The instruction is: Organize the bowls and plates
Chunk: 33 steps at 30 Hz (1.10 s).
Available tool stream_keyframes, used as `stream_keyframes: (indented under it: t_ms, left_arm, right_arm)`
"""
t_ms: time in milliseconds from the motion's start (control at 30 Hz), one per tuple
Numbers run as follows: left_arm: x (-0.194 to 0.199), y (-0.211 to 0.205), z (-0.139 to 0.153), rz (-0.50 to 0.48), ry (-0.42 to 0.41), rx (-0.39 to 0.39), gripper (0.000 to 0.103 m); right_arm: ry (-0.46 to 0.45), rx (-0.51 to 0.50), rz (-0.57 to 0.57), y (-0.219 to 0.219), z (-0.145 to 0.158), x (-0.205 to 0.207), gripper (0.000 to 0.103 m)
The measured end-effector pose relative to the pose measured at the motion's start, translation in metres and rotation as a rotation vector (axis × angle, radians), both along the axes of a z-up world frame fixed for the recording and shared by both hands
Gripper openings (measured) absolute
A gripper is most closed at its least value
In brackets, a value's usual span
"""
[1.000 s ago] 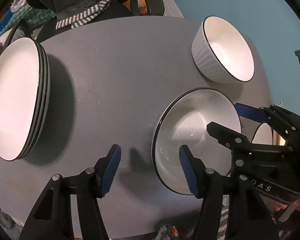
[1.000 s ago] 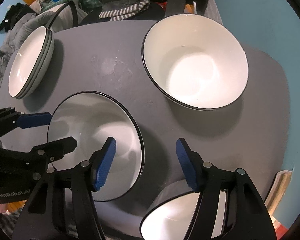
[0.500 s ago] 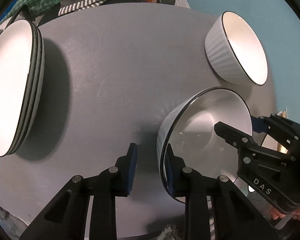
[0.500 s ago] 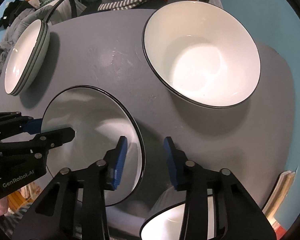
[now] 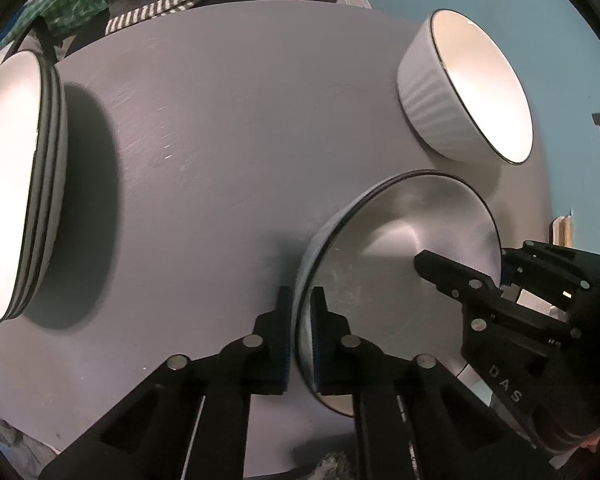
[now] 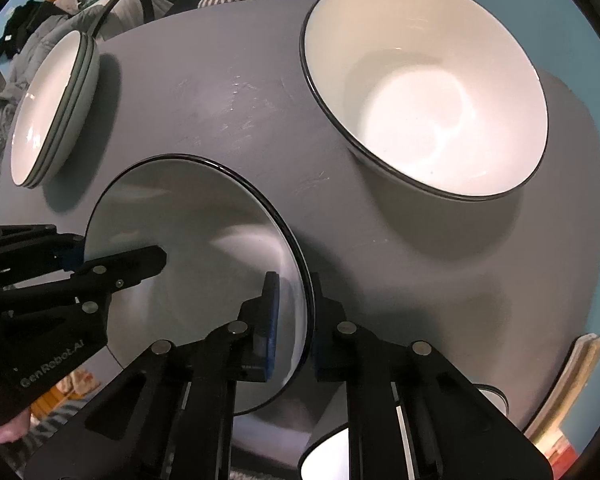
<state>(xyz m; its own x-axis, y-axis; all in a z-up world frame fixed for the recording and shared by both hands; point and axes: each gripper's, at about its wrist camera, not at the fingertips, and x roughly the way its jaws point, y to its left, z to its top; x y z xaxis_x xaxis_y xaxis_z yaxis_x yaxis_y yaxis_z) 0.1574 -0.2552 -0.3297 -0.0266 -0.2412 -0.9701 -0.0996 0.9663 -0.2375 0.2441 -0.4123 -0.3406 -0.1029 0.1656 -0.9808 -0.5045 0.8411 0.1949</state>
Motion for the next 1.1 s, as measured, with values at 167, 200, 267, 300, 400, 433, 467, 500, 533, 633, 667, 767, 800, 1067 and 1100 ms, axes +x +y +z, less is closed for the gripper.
stream_keyframes:
  t_ms: [167, 200, 267, 300, 400, 433, 467, 500, 533, 633, 667, 767, 800, 1067, 1100]
  left_arm:
    - [0.001, -0.001, 0.003, -0.01, -0.004, -0.006, 0.007]
    - [0.001, 0.0, 0.004, -0.011, -0.002, -0.008, 0.007]
    - [0.002, 0.002, 0.005, -0.013, 0.0, -0.006, 0.006]
    - [0.003, 0.004, 0.004, -0.016, 0.0, -0.004, 0.006]
    - [0.008, 0.007, 0.004, -0.027, 0.011, -0.002, 0.006]
    - [0.009, 0.007, 0.005, -0.029, 0.013, -0.005, 0.006]
    - [0.01, 0.01, 0.005, -0.033, 0.013, -0.004, 0.006]
    - [0.011, 0.011, 0.007, -0.036, 0.01, -0.002, 0.006]
    - [0.011, 0.012, 0.008, -0.037, 0.008, 0.001, 0.006]
    - [0.013, 0.016, 0.014, -0.034, 0.003, 0.004, 0.006]
    - [0.013, 0.017, 0.016, -0.032, 0.002, 0.003, 0.006]
    - [0.013, 0.016, 0.026, -0.04, -0.012, 0.007, 0.006]
    - [0.011, 0.013, 0.029, -0.047, -0.02, 0.013, 0.006]
    - [0.011, 0.014, 0.047, -0.068, -0.057, 0.011, 0.006]
    - [0.012, 0.013, 0.052, -0.067, -0.06, 0.007, 0.006]
  right_arm:
    - [0.01, 0.016, -0.04, -0.004, 0.0, 0.004, 0.009]
    - [0.01, 0.021, -0.045, -0.005, 0.001, 0.004, 0.007]
    - [0.021, 0.032, -0.061, -0.007, 0.002, 0.006, 0.006]
    - [0.027, 0.033, -0.065, -0.007, 0.002, 0.006, 0.006]
    - [0.054, 0.027, -0.07, -0.007, 0.0, 0.006, 0.006]
    - [0.063, 0.028, -0.077, -0.008, 0.0, 0.006, 0.006]
    - [0.065, 0.029, -0.08, -0.008, 0.0, 0.008, 0.006]
    - [0.067, 0.03, -0.083, -0.009, 0.0, 0.01, 0.006]
    - [0.067, 0.033, -0.087, -0.017, -0.004, 0.016, 0.006]
    - [0.053, 0.03, -0.086, -0.016, 0.003, 0.017, 0.005]
    - [0.048, 0.03, -0.087, -0.016, 0.005, 0.018, 0.005]
    - [0.033, 0.025, -0.082, -0.016, 0.018, 0.02, 0.005]
    - [0.025, 0.02, -0.075, -0.01, 0.017, 0.005, 0.005]
    - [0.011, 0.019, -0.089, -0.016, 0.042, 0.003, 0.005]
    - [0.009, 0.02, -0.093, -0.016, 0.043, 0.001, 0.005]
